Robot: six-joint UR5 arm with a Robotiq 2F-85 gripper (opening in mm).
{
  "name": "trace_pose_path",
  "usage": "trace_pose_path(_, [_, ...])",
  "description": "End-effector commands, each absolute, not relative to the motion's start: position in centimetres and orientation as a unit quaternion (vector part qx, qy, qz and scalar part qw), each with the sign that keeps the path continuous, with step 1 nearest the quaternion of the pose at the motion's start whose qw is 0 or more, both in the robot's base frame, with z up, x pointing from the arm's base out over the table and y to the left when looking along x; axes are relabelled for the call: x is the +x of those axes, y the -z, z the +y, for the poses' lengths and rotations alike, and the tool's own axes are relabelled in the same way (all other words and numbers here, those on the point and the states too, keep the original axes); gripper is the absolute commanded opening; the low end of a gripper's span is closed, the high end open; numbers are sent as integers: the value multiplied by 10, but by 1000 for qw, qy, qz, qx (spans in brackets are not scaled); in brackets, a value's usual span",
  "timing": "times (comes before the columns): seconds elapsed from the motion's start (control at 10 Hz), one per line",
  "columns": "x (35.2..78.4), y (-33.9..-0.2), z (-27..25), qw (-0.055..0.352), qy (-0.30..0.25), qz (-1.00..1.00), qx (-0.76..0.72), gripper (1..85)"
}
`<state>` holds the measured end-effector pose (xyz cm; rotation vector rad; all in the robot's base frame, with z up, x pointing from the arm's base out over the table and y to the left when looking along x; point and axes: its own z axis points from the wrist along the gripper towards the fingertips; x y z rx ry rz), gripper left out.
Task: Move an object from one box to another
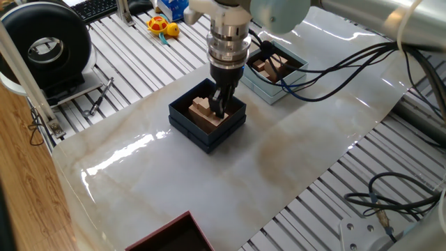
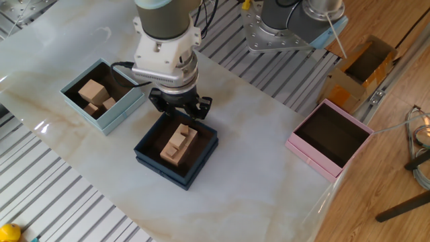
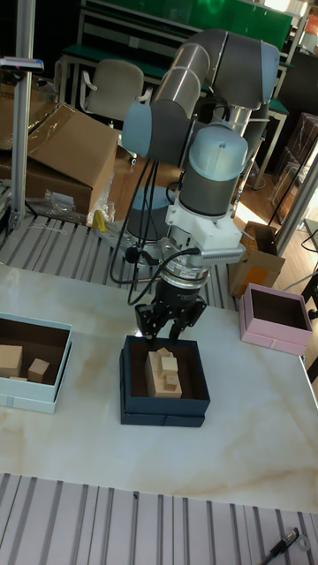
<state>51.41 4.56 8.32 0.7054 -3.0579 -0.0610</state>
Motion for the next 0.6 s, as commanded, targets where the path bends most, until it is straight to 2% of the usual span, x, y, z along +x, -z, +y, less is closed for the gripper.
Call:
trace_pose_path(0.0, [516,-77,50,0,24,-969,244,483])
trace_pose_path(0.5, [523,-64,60,-10,29,-963,268,483])
